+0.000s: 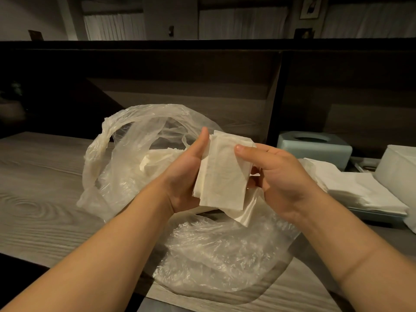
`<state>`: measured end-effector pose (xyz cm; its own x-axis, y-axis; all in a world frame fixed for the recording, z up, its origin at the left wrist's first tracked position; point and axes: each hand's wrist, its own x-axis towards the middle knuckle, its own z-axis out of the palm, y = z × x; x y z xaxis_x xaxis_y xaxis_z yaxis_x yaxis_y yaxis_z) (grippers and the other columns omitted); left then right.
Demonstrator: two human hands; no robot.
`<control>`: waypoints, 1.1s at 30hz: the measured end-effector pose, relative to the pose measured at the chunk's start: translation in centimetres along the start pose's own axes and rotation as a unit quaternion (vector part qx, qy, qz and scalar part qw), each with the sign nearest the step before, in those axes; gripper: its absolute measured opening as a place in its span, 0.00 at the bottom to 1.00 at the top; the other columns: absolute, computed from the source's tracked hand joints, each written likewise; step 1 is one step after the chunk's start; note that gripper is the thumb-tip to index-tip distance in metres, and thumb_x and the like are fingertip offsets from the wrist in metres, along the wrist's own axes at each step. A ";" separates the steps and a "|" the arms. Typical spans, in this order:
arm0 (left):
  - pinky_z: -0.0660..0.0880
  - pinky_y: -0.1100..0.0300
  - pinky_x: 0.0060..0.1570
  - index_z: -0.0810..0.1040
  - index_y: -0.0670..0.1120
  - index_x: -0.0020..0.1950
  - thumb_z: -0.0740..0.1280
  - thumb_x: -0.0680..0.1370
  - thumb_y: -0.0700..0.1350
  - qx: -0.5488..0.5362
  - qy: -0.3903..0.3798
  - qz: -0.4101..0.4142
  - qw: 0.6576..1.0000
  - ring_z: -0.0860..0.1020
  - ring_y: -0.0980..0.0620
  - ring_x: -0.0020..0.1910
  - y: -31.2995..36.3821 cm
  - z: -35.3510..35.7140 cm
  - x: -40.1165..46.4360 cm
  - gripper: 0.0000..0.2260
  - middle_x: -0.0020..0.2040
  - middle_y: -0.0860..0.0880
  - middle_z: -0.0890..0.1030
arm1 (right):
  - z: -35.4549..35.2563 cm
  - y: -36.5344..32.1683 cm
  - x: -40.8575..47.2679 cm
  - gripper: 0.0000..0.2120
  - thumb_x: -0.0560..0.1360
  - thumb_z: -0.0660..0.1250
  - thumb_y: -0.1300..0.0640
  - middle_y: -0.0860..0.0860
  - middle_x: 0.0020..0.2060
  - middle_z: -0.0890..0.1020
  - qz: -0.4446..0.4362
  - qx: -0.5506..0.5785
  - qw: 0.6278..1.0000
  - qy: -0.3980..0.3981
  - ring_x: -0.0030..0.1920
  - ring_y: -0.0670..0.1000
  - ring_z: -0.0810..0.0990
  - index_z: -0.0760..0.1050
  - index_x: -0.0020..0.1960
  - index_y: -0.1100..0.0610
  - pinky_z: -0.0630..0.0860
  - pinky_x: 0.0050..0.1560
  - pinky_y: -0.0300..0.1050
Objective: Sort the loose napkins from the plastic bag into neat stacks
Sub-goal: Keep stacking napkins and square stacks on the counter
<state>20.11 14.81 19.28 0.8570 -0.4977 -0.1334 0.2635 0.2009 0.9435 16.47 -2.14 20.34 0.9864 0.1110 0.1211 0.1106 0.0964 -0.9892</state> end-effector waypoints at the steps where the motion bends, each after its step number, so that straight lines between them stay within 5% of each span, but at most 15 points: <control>1: 0.80 0.50 0.57 0.79 0.49 0.67 0.50 0.77 0.74 0.003 -0.007 -0.002 1.000 0.84 0.44 0.55 0.0 0.0 0.0 0.36 0.59 0.43 0.85 | 0.0 0.1 0.0 0.09 0.76 0.71 0.52 0.50 0.43 0.87 0.005 -0.003 1.000 0.003 0.39 0.46 0.85 0.85 0.51 0.55 0.78 0.39 0.40; 5: 0.82 0.52 0.53 0.86 0.48 0.60 0.49 0.75 0.76 -0.014 -0.034 -0.014 0.999 0.85 0.44 0.52 -0.2 0.0 0.1 0.40 0.57 0.43 0.85 | 0.7 0.5 -0.1 0.09 0.78 0.71 0.53 0.52 0.39 0.86 0.039 0.002 0.999 0.029 0.29 0.46 0.80 0.83 0.54 0.57 0.73 0.27 0.39; 9: 0.83 0.55 0.50 0.89 0.48 0.53 0.47 0.76 0.76 -0.016 -0.040 -0.018 0.999 0.85 0.46 0.50 -0.3 0.1 0.4 0.41 0.53 0.44 0.86 | 1.0 1.0 -0.1 0.07 0.79 0.71 0.53 0.54 0.39 0.85 0.022 -0.015 0.998 0.050 0.26 0.46 0.73 0.82 0.54 0.55 0.73 0.27 0.41; 15: 0.82 0.53 0.51 0.89 0.48 0.53 0.50 0.76 0.75 -0.011 -0.030 -0.006 0.999 0.85 0.46 0.51 -0.6 0.0 0.5 0.39 0.54 0.43 0.85 | 1.2 1.1 -0.1 0.06 0.80 0.70 0.54 0.57 0.40 0.86 0.011 -0.025 0.997 0.069 0.28 0.51 0.74 0.81 0.54 0.55 0.74 0.28 0.44; 20: 0.82 0.50 0.55 0.83 0.47 0.63 0.52 0.74 0.74 -0.011 -0.038 0.006 0.999 0.84 0.43 0.54 -0.7 0.0 0.4 0.39 0.60 0.41 0.84 | 1.3 0.9 -0.2 0.05 0.80 0.69 0.53 0.56 0.43 0.87 0.006 -0.014 0.997 0.078 0.39 0.59 0.83 0.81 0.53 0.54 0.73 0.28 0.45; 26: 0.78 0.47 0.61 0.85 0.47 0.64 0.54 0.71 0.75 -0.013 -0.056 0.005 0.998 0.82 0.42 0.59 -0.7 -0.2 0.5 0.40 0.63 0.41 0.82 | 1.4 0.8 -0.4 0.06 0.80 0.69 0.53 0.59 0.45 0.86 -0.003 0.013 0.997 0.073 0.23 0.47 0.75 0.79 0.55 0.55 0.71 0.22 0.42; 31: 0.80 0.49 0.57 0.88 0.48 0.57 0.57 0.75 0.71 -0.016 -0.088 0.017 0.996 0.83 0.43 0.52 -0.7 0.0 0.2 0.33 0.55 0.42 0.84 | 1.6 1.0 -0.4 0.07 0.81 0.68 0.52 0.60 0.43 0.85 -0.010 0.017 0.997 0.081 0.23 0.51 0.73 0.79 0.57 0.53 0.73 0.23 0.45; 33: 0.81 0.49 0.53 0.85 0.44 0.62 0.62 0.78 0.66 -0.028 -0.107 0.011 0.994 0.82 0.43 0.47 -0.7 0.1 0.2 0.29 0.51 0.41 0.83 | 1.5 1.0 -0.4 0.09 0.81 0.68 0.51 0.56 0.43 0.84 -0.025 -0.016 0.993 0.113 0.26 0.52 0.77 0.76 0.59 0.51 0.77 0.24 0.47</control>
<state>20.01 14.50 18.59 0.7506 -0.6595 -0.0398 0.2752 0.2572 0.9264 16.02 -0.64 19.45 0.9811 -0.1190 0.1525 0.1609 0.0647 -0.9848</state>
